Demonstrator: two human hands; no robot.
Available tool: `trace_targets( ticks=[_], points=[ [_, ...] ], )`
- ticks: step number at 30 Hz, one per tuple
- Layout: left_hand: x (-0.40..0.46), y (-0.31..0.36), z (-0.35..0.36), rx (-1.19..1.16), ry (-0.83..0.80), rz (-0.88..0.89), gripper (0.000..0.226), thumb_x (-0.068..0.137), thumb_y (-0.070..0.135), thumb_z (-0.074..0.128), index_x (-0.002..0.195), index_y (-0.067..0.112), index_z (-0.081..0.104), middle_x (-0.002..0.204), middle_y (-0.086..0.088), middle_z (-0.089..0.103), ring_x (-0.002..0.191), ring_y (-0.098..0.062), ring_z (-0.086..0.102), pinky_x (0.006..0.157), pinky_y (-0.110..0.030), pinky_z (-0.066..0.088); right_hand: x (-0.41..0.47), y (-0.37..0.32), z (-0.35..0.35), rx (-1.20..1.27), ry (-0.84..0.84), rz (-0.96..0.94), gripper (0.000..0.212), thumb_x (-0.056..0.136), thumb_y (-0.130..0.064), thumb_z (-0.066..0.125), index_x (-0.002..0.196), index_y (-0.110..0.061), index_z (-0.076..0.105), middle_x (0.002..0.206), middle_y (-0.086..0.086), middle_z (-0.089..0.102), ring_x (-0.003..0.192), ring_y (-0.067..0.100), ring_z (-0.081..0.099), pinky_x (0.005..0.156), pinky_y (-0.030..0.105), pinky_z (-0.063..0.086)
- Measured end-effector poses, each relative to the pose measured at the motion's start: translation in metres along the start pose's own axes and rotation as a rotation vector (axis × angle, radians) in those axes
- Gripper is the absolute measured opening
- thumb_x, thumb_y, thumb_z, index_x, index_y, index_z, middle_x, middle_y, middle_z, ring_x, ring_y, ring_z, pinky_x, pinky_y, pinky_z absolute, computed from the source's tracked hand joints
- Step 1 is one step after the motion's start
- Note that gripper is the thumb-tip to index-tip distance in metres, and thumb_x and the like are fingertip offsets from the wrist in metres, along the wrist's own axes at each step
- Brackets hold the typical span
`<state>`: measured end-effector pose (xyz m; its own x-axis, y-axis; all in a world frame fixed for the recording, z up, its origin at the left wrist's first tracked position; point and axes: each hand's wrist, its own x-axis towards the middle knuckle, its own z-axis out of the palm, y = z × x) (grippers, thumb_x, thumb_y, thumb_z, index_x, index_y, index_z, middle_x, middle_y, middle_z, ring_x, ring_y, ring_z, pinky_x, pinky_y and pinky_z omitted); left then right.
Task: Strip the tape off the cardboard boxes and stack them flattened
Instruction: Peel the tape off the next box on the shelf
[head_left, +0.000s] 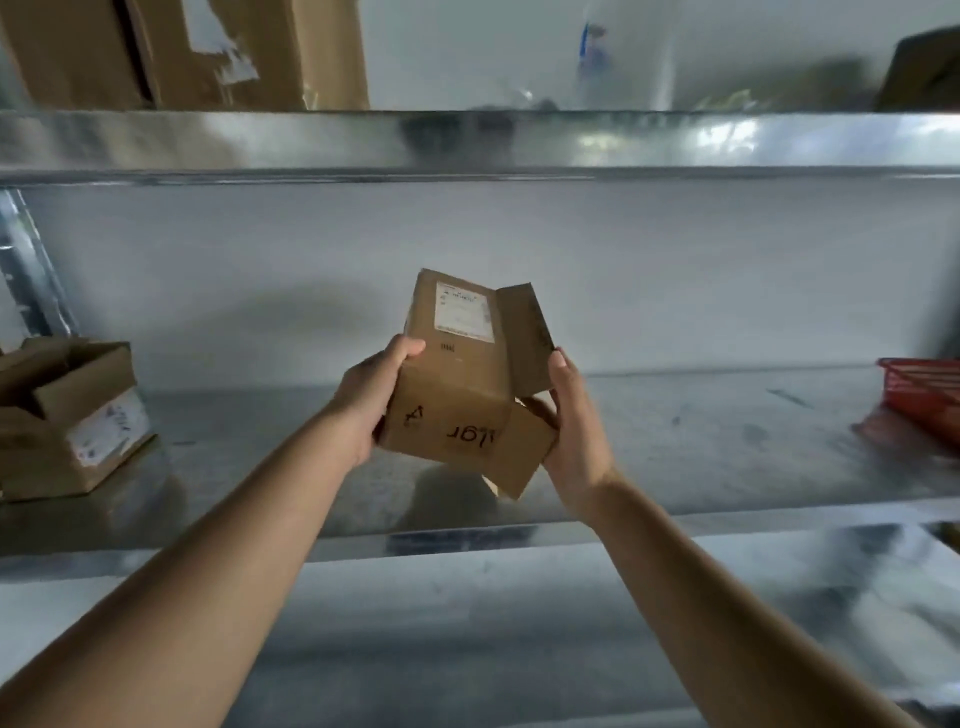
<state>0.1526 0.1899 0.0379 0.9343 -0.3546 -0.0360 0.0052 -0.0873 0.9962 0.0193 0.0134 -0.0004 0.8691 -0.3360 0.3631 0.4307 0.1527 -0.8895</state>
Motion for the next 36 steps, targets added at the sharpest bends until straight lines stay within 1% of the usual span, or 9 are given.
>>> trace_targets(
  ticks=[5,9,14,17,19,22,26,32,36],
  points=[
    [-0.011,0.034,0.089,0.195,0.084,0.191,0.037,0.058,0.068,0.074,0.085,0.043,0.079,0.082,0.008,0.077,0.084,-0.020,0.074,0.073,-0.037,0.062,-0.012,-0.015,-0.062,-0.117,0.239,-0.001,0.045,0.100,-0.032,0.066,0.142,-0.032,0.049,0.085,-0.022,0.074,0.084,-0.002,0.073,0.064,0.021,0.059],
    [-0.012,0.047,0.154,0.466,0.072,0.288,0.044,0.051,0.077,0.070,0.082,0.046,0.075,0.066,0.023,0.069,0.075,-0.008,0.068,0.066,-0.030,0.057,-0.026,-0.025,-0.107,-0.195,0.350,0.100,0.035,0.098,-0.030,0.065,0.131,-0.023,0.054,0.103,-0.004,0.072,0.083,0.003,0.073,0.066,0.021,0.059],
    [-0.001,0.035,0.218,0.694,0.042,0.292,0.044,0.055,0.080,0.067,0.069,0.040,0.059,0.073,0.021,0.056,0.074,-0.009,0.059,0.074,-0.029,0.052,-0.032,-0.029,-0.155,-0.621,0.470,0.266,0.020,0.092,-0.041,0.055,0.088,-0.021,0.051,0.078,-0.007,0.055,0.063,0.008,0.051,0.046,0.017,0.035],
    [0.008,0.021,0.249,0.886,0.021,0.322,0.077,0.057,0.086,0.061,0.125,0.050,0.065,0.115,0.009,0.056,0.104,-0.021,0.064,0.081,-0.034,0.053,-0.026,-0.031,-0.181,-0.887,0.494,0.440,0.028,0.094,-0.038,0.048,0.074,-0.020,0.056,0.074,-0.001,0.061,0.072,0.019,0.059,0.068,0.031,0.049],
    [0.013,0.012,0.265,0.975,0.008,0.387,0.088,0.059,0.086,0.060,0.139,0.051,0.056,0.116,0.005,0.047,0.107,-0.025,0.063,0.076,-0.033,0.050,-0.022,-0.034,-0.194,-1.019,0.547,0.468,0.026,0.090,-0.028,0.047,0.082,-0.014,0.066,0.085,0.007,0.069,0.085,0.030,0.066,0.087,0.041,0.055],
    [0.025,0.009,0.272,0.967,-0.120,0.412,0.090,0.059,0.090,0.061,0.141,0.052,0.055,0.120,0.008,0.045,0.106,-0.020,0.060,0.072,-0.030,0.048,-0.014,-0.037,-0.206,-1.023,0.526,0.327,0.032,0.086,-0.019,0.043,0.104,-0.016,0.070,0.104,0.011,0.071,0.098,0.033,0.065,0.086,0.040,0.055],
    [0.045,0.015,0.271,0.949,-0.400,0.376,0.089,0.056,0.087,0.066,0.138,0.055,0.056,0.144,0.009,0.041,0.113,-0.014,0.053,0.070,-0.027,0.042,0.010,-0.037,-0.220,-1.018,0.546,0.190,0.053,0.095,-0.016,0.043,0.146,-0.023,0.053,0.144,0.009,0.056,0.128,0.028,0.056,0.106,0.041,0.047],
    [0.072,0.029,0.249,0.969,-0.682,0.358,0.066,0.062,0.068,0.076,0.124,0.070,0.055,0.143,0.023,0.033,0.132,-0.010,0.035,0.100,-0.034,0.035,0.038,-0.034,-0.245,-1.168,0.649,-0.021,0.045,0.104,-0.022,0.039,0.148,-0.023,0.046,0.147,0.008,0.046,0.127,0.027,0.049,0.105,0.040,0.037],
    [0.079,0.039,0.244,0.981,-0.746,0.336,0.066,0.069,0.053,0.078,0.130,0.064,0.056,0.164,0.018,0.023,0.150,-0.020,0.026,0.113,-0.040,0.035,0.047,-0.035,-0.269,-1.293,0.706,0.013,0.042,0.106,-0.033,0.033,0.142,-0.026,0.054,0.152,0.009,0.045,0.135,0.031,0.040,0.114,0.051,0.034]
  ],
)
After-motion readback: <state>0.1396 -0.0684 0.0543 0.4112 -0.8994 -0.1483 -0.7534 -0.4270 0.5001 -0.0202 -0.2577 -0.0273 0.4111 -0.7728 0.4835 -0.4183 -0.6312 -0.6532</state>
